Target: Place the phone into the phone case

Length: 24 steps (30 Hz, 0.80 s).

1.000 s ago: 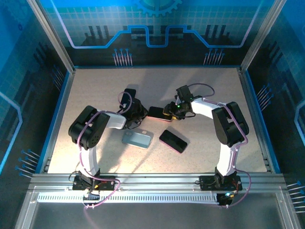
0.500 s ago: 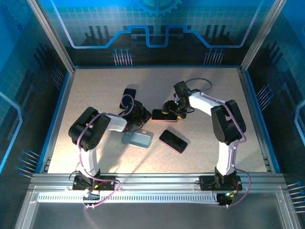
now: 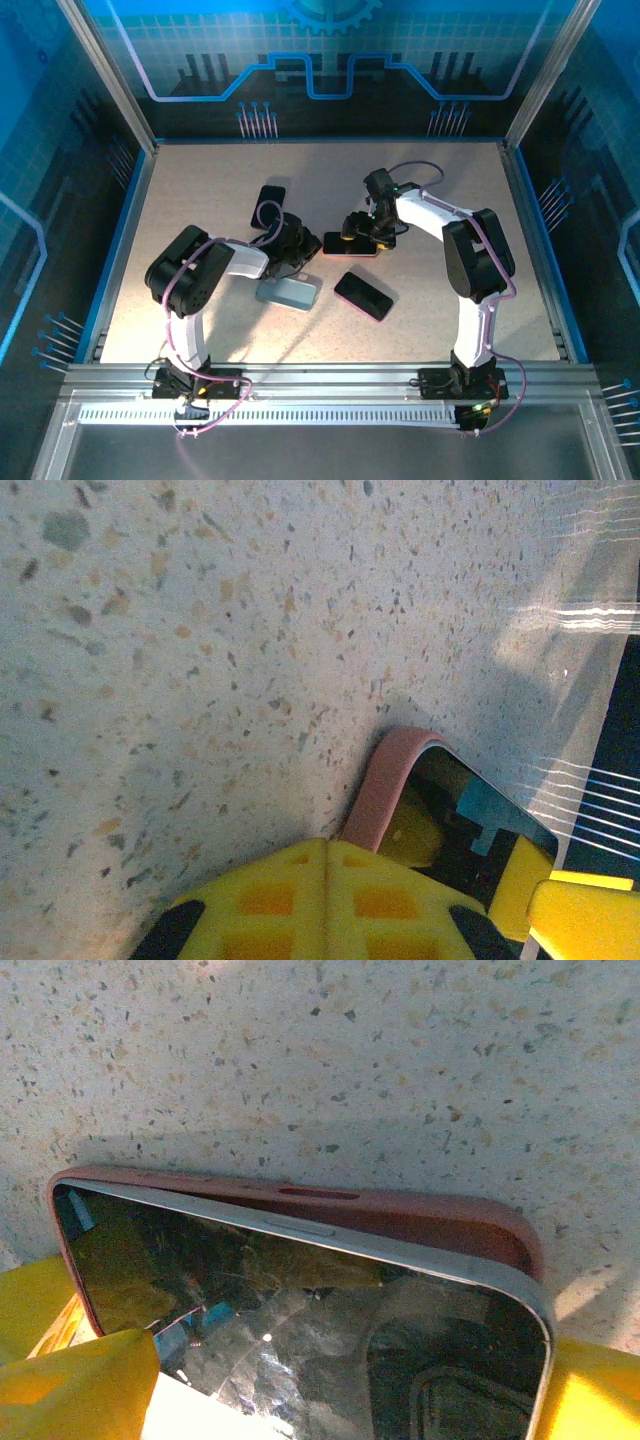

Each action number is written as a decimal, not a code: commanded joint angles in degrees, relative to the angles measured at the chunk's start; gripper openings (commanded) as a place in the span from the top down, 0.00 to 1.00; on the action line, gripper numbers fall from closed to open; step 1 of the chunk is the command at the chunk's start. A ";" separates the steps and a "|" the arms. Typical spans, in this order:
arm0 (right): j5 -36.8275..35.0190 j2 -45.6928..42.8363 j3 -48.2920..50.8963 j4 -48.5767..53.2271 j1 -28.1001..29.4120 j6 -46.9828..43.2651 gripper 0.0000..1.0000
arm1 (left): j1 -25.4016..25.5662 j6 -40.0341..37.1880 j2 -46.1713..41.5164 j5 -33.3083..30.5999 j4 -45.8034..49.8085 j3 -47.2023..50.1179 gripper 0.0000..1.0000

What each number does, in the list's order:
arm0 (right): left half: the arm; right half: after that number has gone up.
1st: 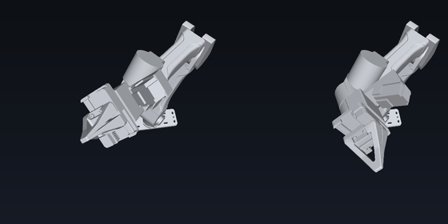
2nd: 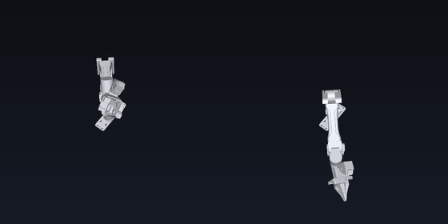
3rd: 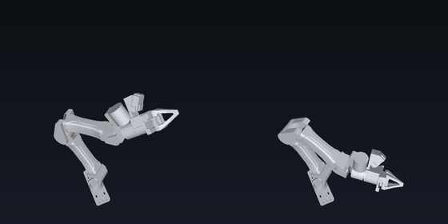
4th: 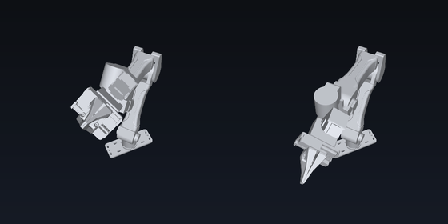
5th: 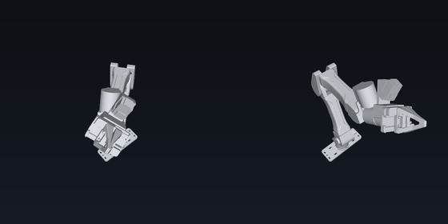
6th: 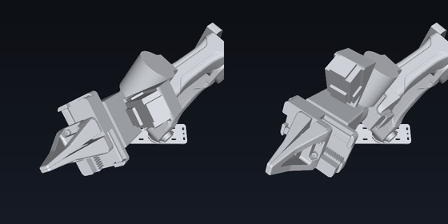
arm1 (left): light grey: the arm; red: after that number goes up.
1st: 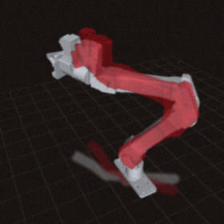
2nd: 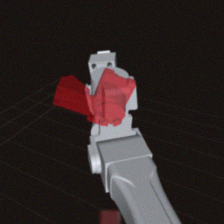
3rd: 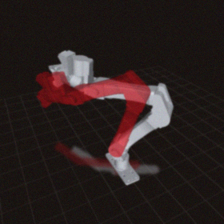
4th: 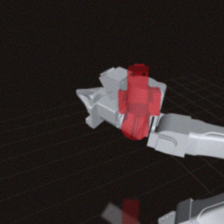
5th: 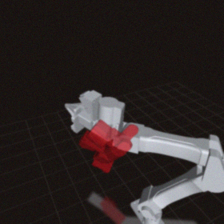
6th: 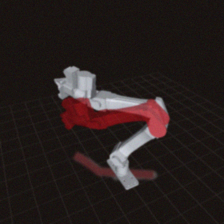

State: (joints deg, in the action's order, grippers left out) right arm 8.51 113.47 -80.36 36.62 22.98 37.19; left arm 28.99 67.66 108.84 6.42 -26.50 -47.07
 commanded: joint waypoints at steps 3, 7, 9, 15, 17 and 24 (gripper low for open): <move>0.01 -3.26 -0.22 1.75 0.05 -0.11 0.10 | 0.66 0.59 -1.07 1.84 -1.47 0.42 1.00; 0.86 -5.68 1.80 0.59 -0.64 0.42 0.09 | 0.68 -0.24 -1.97 1.46 0.05 0.24 1.00; 1.19 -6.81 3.07 -0.24 -1.02 0.52 0.09 | 0.64 -0.80 -2.52 1.16 0.98 0.04 1.00; 1.90 -9.71 5.92 -1.53 -2.10 0.43 0.08 | 0.68 -1.77 -3.89 0.29 3.26 -0.60 1.00; 2.24 -10.90 7.26 -2.14 -2.44 0.35 0.08 | 0.79 -2.29 -4.63 -0.05 4.34 -0.78 1.00; 3.68 -15.91 16.15 -9.42 -2.86 -1.50 0.28 | 1.37 -5.80 -7.49 -1.82 10.39 -2.99 1.00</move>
State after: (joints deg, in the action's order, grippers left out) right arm 10.79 99.94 -67.20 30.57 20.78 36.93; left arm 29.63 64.95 103.63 5.85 -20.10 -47.68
